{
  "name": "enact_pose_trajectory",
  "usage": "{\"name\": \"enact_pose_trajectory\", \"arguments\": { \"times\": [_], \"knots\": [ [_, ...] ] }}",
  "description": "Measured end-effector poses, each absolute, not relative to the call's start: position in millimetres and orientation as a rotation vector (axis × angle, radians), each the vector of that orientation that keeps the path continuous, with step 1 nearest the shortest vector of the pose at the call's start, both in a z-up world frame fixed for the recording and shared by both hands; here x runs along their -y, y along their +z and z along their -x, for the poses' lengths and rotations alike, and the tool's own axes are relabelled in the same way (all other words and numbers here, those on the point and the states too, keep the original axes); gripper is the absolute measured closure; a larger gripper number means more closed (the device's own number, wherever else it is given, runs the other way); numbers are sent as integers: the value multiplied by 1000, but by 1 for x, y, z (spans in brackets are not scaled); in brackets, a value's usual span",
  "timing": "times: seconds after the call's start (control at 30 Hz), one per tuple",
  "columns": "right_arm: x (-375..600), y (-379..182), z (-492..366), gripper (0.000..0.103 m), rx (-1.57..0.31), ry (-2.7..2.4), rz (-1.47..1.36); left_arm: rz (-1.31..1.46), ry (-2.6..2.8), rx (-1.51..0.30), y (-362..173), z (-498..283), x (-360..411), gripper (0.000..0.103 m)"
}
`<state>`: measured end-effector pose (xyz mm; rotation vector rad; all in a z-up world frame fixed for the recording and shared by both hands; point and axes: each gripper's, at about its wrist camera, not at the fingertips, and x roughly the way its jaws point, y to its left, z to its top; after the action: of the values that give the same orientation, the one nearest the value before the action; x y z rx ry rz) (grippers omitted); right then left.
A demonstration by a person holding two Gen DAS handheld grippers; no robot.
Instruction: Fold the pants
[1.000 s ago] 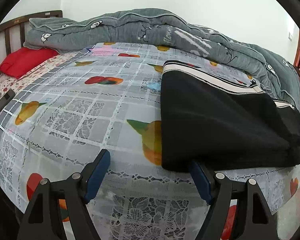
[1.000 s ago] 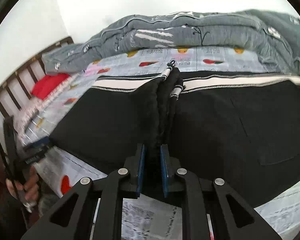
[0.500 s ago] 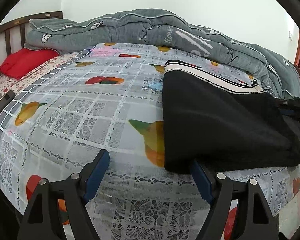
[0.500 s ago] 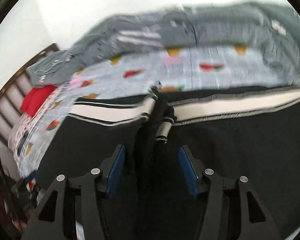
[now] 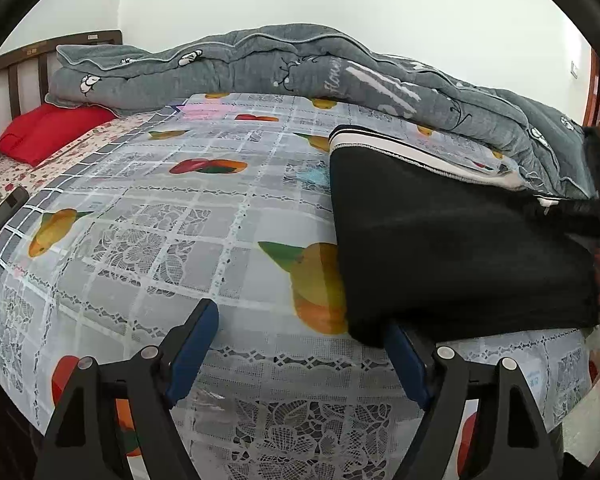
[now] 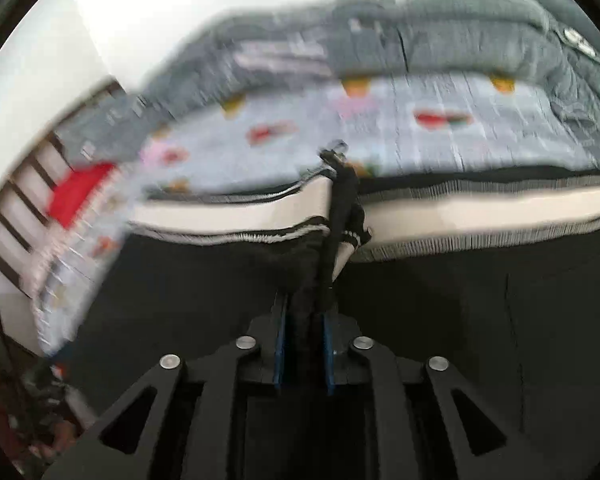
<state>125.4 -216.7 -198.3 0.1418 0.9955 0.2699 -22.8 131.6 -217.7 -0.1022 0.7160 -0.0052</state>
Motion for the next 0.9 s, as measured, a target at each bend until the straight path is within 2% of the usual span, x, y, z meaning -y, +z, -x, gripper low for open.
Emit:
{"name": "enact_pose_trajectory", "arguments": {
  "times": [0.07,0.13,0.27,0.33,0.47,0.57,0.7,0.9],
  "knots": [
    [218,-202,-122,81,-1003,264,-135,96,1,-719,-216,25,-132,22],
    [220,-189,-108,67,-989,221,-100,105,1,-715,-215,29,-135,22],
    [227,-167,-62,64,-914,210,-56,102,-25,-686,-209,50,-139,24],
    [229,-160,-39,58,-879,226,-40,120,-55,-653,-202,58,-139,24],
    [221,-176,-12,57,-882,230,-4,161,-65,-613,-181,45,-136,24],
    [224,-197,1,56,-912,215,-63,136,-13,-666,-177,14,-120,24],
    [223,-183,18,56,-910,236,-37,102,-37,-824,-204,-14,-99,24],
    [290,-155,47,54,-819,117,-86,187,-79,-801,-199,-5,-103,24]
  ]
}}
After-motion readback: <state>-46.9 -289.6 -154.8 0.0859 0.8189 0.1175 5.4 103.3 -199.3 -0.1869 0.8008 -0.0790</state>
